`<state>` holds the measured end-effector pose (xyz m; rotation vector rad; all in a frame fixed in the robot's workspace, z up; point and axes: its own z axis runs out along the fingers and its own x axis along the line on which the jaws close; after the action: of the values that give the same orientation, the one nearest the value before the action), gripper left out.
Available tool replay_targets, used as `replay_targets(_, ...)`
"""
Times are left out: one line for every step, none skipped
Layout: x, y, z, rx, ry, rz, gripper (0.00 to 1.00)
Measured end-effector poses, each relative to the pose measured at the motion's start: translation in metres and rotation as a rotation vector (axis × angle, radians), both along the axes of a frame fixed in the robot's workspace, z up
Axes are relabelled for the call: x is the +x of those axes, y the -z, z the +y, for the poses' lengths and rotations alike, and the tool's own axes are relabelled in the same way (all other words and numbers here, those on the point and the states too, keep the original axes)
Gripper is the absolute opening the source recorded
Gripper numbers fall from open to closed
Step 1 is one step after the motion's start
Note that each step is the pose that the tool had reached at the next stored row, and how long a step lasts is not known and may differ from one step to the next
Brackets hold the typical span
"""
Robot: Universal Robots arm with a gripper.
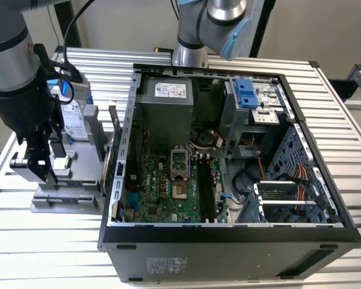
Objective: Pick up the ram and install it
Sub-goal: 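Pick up the ram and move it above insertion slot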
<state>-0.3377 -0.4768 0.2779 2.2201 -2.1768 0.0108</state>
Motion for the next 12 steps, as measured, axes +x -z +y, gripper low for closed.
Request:
replay_targets(0.0000,0.0008,0.0000,0.0001,0.000,-0.0001,1.00)
replay_targets(0.0000,0.0015,0.0000,0.0000,0.000,0.0000,1.00)
replay_targets(0.0000,0.0023,0.0000,0.0000,0.000,0.0001,1.00)
replay_targets(0.0000,0.0029,0.0000,-0.0004,0.000,0.0000,1.00)
replay_targets(0.0000,0.0035,0.0000,-0.0018,0.000,0.0001,1.00)
replay_targets(0.0000,0.0040,0.0000,-0.0026,0.000,0.0002,1.00)
replay_targets(0.0000,0.0044,0.0000,-0.0027,0.000,0.0001,1.00)
replay_targets(0.0000,0.0048,0.0000,-0.0028,0.000,0.0001,1.00)
replay_targets(0.0000,0.0054,0.0000,-0.0029,0.000,0.0001,1.00)
replay_targets(0.0000,0.0061,0.0000,-0.0032,0.000,0.0000,1.00)
replay_targets(0.0000,0.0069,0.0000,-0.0036,0.000,0.0001,1.00)
replay_targets(0.0000,0.0077,0.0000,-0.0040,0.000,0.0001,1.00)
